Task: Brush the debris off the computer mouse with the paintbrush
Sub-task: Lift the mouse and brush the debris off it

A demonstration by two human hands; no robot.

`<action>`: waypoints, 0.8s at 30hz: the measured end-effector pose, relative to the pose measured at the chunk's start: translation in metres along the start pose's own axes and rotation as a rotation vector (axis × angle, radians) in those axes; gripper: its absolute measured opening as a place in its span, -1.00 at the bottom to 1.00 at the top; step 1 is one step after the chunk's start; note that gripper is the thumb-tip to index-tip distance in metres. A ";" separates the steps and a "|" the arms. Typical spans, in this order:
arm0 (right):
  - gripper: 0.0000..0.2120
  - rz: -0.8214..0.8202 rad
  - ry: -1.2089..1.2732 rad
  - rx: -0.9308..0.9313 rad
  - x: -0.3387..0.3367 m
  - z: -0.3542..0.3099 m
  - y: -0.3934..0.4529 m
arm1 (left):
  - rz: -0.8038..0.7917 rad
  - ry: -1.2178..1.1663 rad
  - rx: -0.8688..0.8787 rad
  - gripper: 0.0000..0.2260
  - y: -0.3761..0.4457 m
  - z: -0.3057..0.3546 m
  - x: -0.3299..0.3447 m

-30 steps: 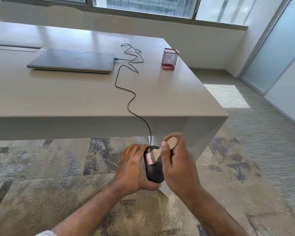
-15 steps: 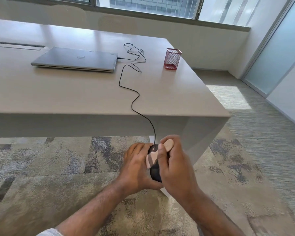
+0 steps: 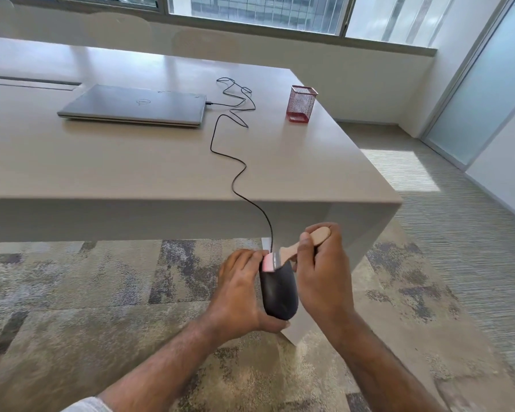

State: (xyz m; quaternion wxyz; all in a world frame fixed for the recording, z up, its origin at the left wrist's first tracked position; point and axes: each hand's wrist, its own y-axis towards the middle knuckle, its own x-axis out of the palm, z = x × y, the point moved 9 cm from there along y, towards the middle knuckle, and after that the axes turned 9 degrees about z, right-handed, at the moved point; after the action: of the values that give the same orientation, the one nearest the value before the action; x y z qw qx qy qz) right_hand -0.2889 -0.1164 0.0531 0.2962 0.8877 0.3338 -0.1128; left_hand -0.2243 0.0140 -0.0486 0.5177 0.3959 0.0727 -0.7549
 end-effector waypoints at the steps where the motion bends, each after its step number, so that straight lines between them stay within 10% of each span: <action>1: -0.96 -0.013 -0.013 -0.001 0.004 0.001 -0.004 | -0.003 -0.006 -0.001 0.12 0.000 0.000 0.000; 24: -0.99 -0.072 0.043 -0.099 0.009 -0.015 -0.011 | 0.032 -0.022 -0.005 0.09 0.005 -0.019 -0.004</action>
State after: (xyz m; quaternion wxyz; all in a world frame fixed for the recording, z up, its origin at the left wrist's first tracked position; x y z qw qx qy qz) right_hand -0.2895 -0.0967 0.0564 0.3283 0.8616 0.3770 -0.0875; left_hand -0.2096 0.0247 -0.0575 0.5316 0.3871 0.0626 -0.7507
